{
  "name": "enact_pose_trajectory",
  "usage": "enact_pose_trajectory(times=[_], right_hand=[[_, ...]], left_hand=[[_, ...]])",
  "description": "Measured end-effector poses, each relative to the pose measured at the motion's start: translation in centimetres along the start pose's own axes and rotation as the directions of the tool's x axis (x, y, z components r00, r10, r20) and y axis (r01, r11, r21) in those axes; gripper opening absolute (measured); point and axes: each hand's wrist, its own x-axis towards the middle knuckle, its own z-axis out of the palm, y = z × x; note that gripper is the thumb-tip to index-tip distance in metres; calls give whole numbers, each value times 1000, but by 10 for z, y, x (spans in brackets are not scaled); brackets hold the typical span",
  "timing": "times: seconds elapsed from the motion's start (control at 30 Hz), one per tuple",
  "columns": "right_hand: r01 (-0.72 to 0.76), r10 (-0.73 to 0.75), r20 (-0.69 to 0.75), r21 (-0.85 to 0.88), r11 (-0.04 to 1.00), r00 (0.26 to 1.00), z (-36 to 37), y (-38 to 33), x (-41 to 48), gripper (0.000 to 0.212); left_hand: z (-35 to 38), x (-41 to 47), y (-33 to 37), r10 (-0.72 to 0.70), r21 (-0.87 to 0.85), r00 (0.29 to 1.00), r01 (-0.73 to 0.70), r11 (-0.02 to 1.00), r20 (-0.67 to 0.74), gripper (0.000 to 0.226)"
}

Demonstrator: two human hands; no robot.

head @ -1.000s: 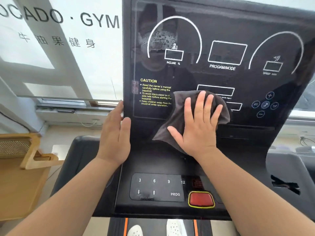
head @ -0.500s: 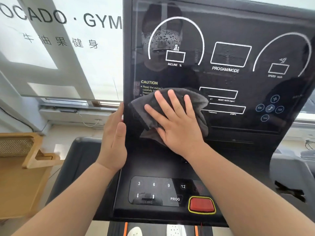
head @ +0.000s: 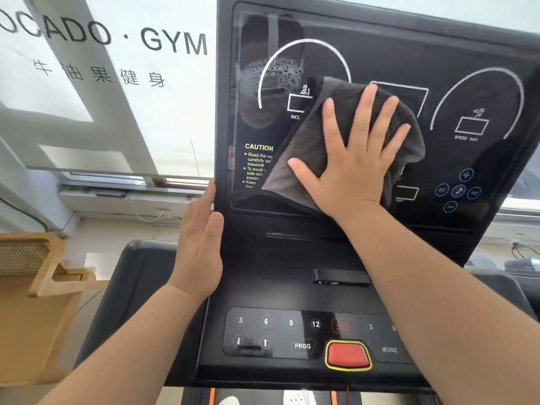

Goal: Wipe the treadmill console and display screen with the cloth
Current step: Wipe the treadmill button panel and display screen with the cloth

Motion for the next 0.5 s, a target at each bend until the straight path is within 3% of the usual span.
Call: enact_pose_trajectory(times=[0.1, 0.33, 0.5], right_hand=[[61, -61, -7, 7, 998, 998, -1, -20, 2, 90], [367, -372, 43, 87, 926, 927, 20, -45, -57, 77], [337, -343, 46, 98, 936, 938, 31, -17, -86, 75]], left_hand=[[2, 3, -1, -2, -2, 1000, 2, 1000, -13, 62], [3, 5, -11, 24, 10, 1000, -24, 1000, -16, 67], [0, 6, -12, 26, 9, 998, -25, 1000, -58, 60]])
